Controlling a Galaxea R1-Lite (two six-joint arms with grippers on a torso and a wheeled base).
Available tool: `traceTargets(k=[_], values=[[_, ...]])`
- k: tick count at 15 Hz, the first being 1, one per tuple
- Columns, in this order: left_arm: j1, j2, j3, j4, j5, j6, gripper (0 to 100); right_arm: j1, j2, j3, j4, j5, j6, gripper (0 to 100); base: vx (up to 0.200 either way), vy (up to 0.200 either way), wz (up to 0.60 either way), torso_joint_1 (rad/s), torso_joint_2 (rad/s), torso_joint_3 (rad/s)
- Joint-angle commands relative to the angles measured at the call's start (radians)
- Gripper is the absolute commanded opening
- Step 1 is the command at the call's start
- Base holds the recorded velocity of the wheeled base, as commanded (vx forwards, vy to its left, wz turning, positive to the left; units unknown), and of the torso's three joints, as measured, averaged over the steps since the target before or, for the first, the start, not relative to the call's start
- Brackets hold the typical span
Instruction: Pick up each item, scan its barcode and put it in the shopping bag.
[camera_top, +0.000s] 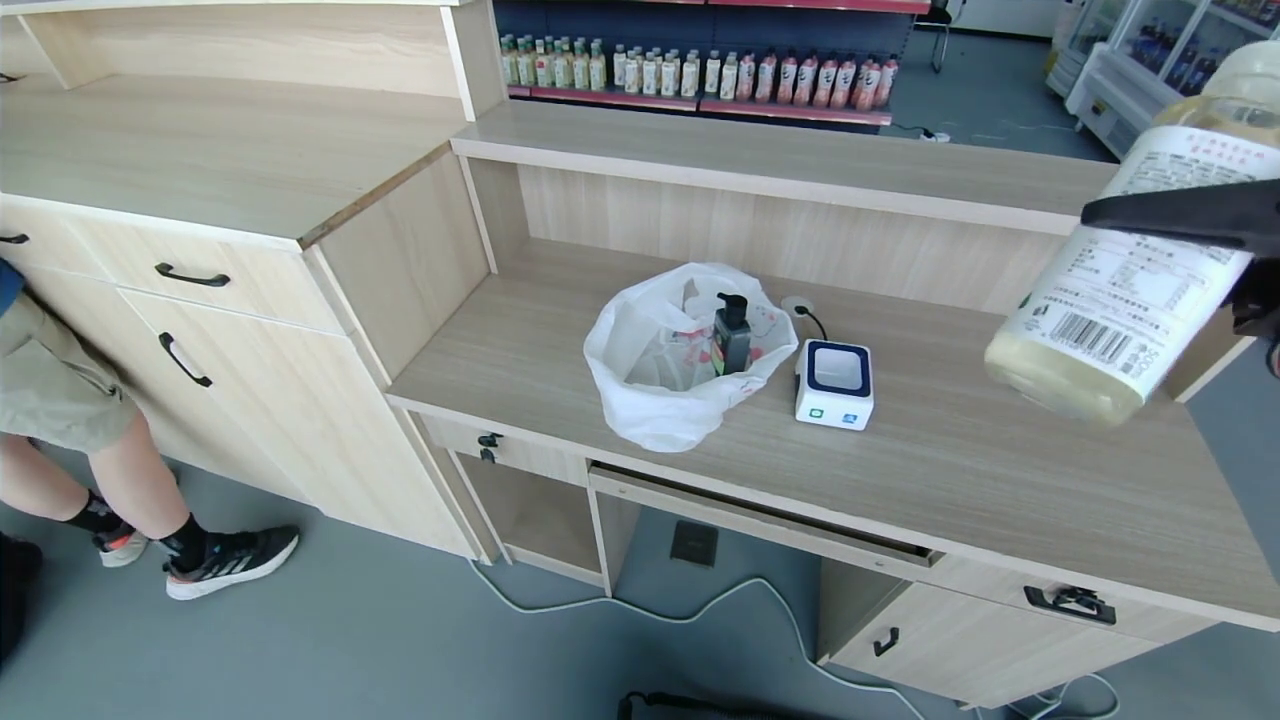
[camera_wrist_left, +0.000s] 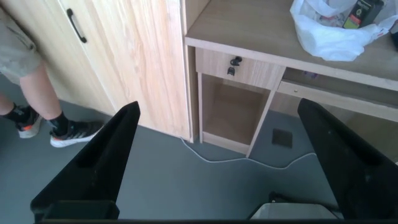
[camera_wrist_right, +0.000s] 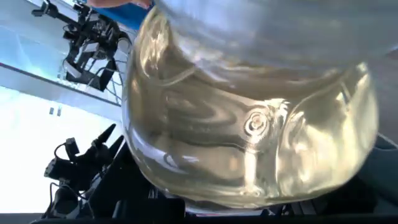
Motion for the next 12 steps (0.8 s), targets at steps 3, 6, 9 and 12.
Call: traceTargets(k=[3, 6, 9, 12], values=[[0.0, 0.0, 0.0, -0.001, 0.001, 0.001, 100, 0.171, -0.14, -0.012, 0.046, 0.003, 0.009, 0, 0.0, 0.0, 0.0, 0.0, 0.0, 0.0], [0.0, 0.0, 0.0, -0.001, 0.001, 0.0, 100, 0.271, -0.172, -0.009, 0.076, 0.001, 0.008, 0, 0.0, 0.0, 0.0, 0.0, 0.0, 0.0], [0.0, 0.0, 0.0, -0.001, 0.001, 0.001, 100, 0.345, -0.189, 0.0, 0.078, 0.001, 0.003, 0, 0.0, 0.0, 0.0, 0.0, 0.0, 0.0], [0.0, 0.0, 0.0, -0.001, 0.001, 0.0, 100, 0.386, -0.209, 0.017, 0.078, 0.001, 0.002, 0, 0.0, 0.0, 0.0, 0.0, 0.0, 0.0]])
